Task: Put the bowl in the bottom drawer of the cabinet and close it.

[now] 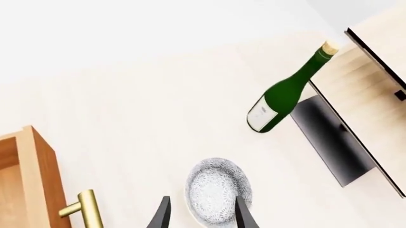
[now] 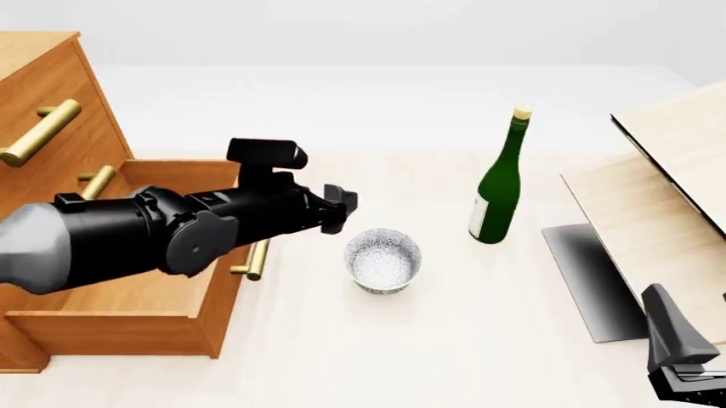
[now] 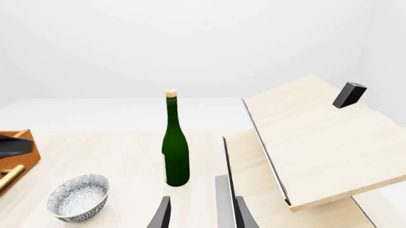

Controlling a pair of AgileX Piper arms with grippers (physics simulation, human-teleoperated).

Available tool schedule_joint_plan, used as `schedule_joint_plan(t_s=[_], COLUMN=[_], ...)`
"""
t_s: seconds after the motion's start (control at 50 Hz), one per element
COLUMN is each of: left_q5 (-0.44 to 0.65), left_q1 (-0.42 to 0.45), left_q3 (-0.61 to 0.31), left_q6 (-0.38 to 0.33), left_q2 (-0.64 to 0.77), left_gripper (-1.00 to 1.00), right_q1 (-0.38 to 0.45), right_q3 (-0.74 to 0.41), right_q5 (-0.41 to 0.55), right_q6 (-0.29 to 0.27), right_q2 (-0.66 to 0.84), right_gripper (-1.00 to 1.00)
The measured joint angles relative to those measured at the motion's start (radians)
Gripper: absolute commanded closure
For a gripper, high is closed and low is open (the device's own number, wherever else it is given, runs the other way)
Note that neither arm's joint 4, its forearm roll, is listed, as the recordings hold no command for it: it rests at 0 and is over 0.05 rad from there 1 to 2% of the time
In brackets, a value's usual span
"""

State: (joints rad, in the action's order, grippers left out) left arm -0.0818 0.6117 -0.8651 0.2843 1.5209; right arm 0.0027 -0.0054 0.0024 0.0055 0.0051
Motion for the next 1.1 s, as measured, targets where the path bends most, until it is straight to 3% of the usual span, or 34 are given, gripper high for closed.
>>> schedule_joint_plan(t_s=[0.6,1.1], left_q5=[-0.029,-0.042], left_q1=[-0.039,-0.018], left_q3=[-0.059,-0.101], left_q6=[0.03,0.08], left_q2=[0.151,0.267], left_gripper=[-1.0,-1.0], right_q1=[0.0,0.0], right_q3=[0.0,0.0], right_q5=[0.0,0.0], right_q6=[0.0,0.0], right_q2=[0.0,0.0], right_gripper=[-1.0,-1.0])
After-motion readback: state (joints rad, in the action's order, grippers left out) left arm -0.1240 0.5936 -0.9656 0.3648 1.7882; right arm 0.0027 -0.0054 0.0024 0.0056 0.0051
